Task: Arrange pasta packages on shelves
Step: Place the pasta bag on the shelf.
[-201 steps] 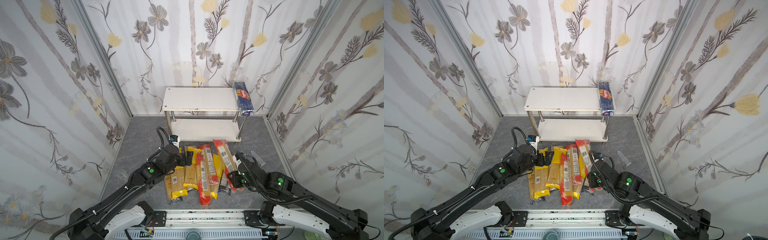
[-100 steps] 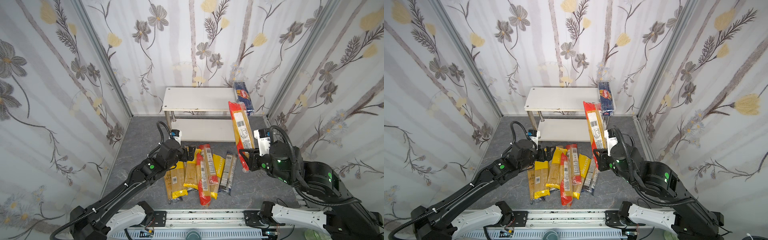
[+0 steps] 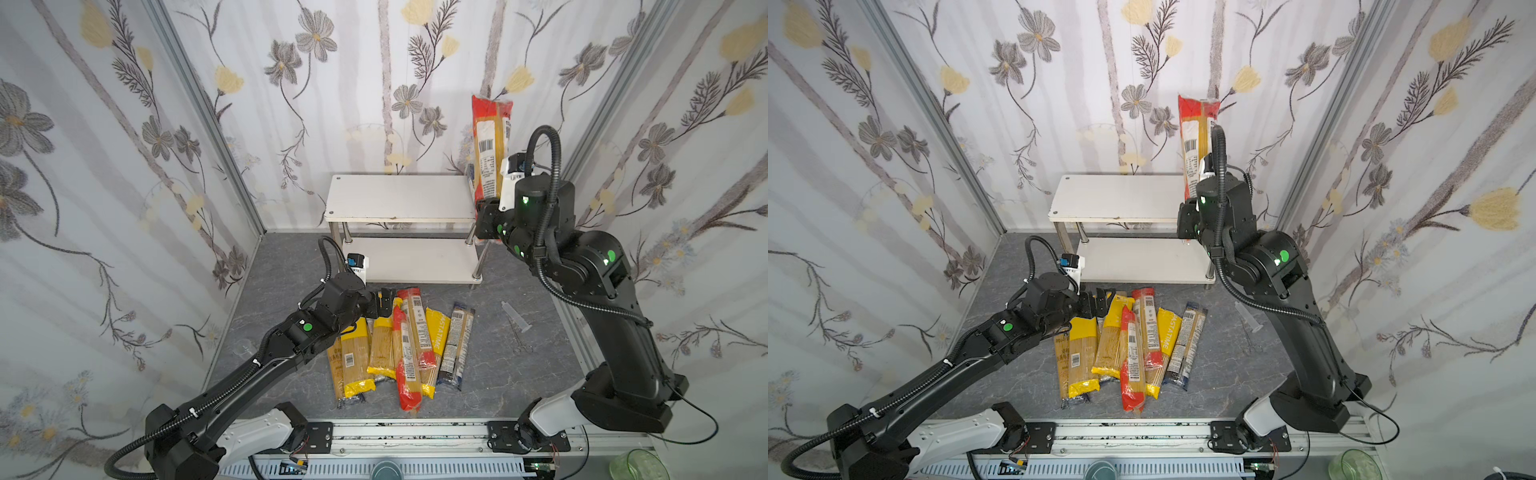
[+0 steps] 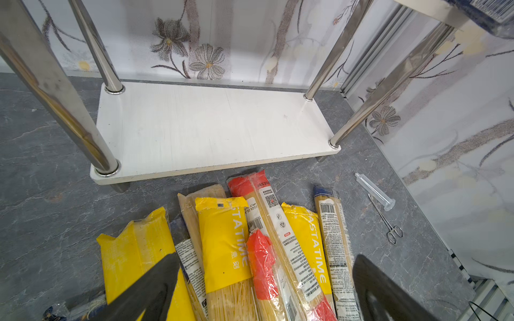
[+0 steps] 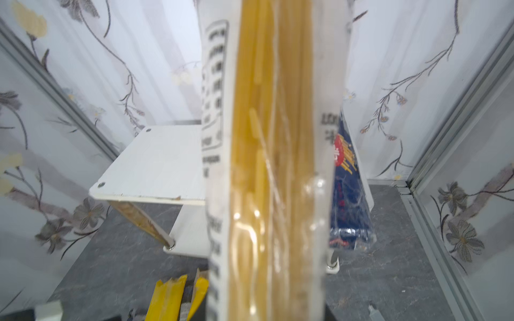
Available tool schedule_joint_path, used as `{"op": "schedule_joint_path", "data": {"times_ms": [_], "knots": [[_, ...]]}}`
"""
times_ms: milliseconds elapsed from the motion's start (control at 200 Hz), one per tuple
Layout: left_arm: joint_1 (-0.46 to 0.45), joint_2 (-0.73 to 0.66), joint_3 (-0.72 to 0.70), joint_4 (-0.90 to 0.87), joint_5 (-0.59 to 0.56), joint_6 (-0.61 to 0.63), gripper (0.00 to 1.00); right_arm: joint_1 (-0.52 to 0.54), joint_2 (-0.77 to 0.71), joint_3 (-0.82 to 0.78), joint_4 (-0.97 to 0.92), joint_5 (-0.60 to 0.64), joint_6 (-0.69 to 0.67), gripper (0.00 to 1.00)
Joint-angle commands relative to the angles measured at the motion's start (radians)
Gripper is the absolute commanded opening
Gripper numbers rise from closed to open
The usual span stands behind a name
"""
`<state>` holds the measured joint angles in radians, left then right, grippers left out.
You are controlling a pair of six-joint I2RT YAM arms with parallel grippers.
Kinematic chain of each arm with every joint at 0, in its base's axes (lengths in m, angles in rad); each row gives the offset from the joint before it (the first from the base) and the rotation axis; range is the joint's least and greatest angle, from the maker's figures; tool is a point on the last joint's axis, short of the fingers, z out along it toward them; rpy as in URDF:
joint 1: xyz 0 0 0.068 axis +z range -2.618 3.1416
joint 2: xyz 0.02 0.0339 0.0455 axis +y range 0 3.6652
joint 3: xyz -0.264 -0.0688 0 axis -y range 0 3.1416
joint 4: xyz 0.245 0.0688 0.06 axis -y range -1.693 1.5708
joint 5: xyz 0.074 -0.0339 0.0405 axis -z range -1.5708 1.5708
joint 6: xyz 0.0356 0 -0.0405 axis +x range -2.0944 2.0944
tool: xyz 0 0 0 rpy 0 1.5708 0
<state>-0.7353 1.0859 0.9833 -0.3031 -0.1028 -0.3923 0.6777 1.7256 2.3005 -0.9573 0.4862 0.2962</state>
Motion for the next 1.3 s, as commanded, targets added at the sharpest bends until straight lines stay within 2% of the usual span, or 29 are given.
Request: {"op": "schedule_joint_path", "data": {"times_ms": [0,205,719,769,924,1129,1294], "knots": [[0.001,0.009,0.014,0.019,-0.015,0.021,1.00,-0.058,0.088,0.107,0.112,-0.108,-0.065,0.25],[0.002,0.036,0.032,0.020,0.006,0.020,1.00,-0.138,0.184,0.135,0.104,-0.204,-0.049,0.27],[0.004,0.072,0.053,0.019,0.002,0.050,1.00,-0.233,0.317,0.135,0.081,-0.290,-0.011,0.33],[0.003,0.071,0.052,0.019,0.000,0.052,1.00,-0.241,0.322,0.135,0.083,-0.294,-0.010,0.38],[0.010,0.068,0.049,0.020,-0.009,0.057,1.00,-0.245,0.325,0.134,0.087,-0.291,-0.011,0.65],[0.016,0.066,0.046,0.021,-0.009,0.052,1.00,-0.233,0.302,0.135,0.080,-0.280,-0.023,0.73],[0.016,0.066,0.039,0.021,0.013,0.044,1.00,-0.175,0.240,0.135,0.048,-0.209,-0.048,0.76]]}}
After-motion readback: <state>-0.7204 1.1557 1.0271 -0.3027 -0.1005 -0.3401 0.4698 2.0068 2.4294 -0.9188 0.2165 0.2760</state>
